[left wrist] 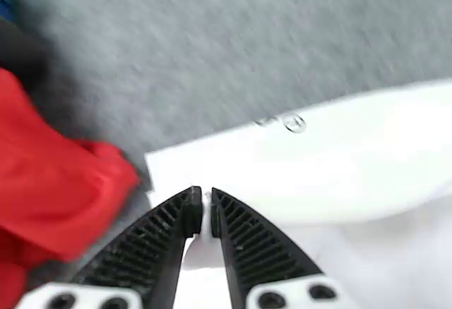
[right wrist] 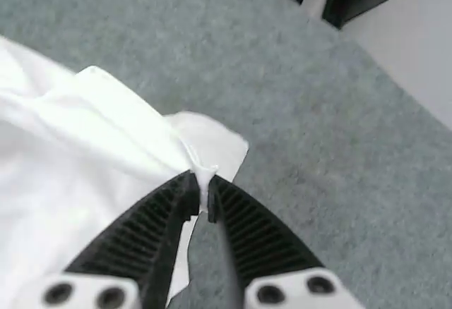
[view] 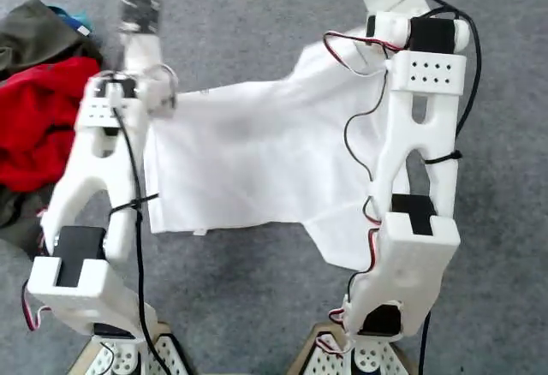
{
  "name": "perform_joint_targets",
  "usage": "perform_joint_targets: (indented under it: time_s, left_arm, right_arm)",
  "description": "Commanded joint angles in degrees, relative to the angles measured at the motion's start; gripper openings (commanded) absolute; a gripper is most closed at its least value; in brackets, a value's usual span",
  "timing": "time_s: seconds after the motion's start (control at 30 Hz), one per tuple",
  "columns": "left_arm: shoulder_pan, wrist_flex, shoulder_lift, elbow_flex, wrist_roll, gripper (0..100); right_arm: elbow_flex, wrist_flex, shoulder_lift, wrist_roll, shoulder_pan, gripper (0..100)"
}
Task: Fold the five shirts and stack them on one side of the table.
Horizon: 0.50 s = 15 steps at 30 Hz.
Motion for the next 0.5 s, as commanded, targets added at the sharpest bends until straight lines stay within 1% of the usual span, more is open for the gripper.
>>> perform_joint_targets:
  time_s: [0.0, 0.13, 0.2, 0.33, 0.4, 0.47]
  left_arm:
    - [2.15, 2.02, -1.23, 3.03, -0.62, 3]
    - [1.63, 2.81, -4.22, 9.01, -0.62, 3]
    - [2.42, 2.90, -7.65, 13.41, -2.02, 3]
    - [6.99, 1.85, -15.91, 25.80, -6.24, 3]
    - [7.16, 1.23, -19.52, 30.55, -6.33, 3]
    - [6.37, 1.23, -21.98, 34.24, -6.51, 3]
  right_arm:
    - [-4.00, 7.47, -0.92, 2.29, 0.97, 1.4]
    - [-1.89, 13.01, -4.88, 4.75, 2.29, 1.4]
    - [0.92, 14.68, -7.69, 6.51, 2.99, 1.4]
    - [11.65, 14.59, -13.67, 10.02, 4.66, 1.4]
    - [18.42, 13.54, -17.63, 11.16, 5.10, 1.4]
    - [26.59, 10.29, -22.73, 12.48, 5.98, 1.4]
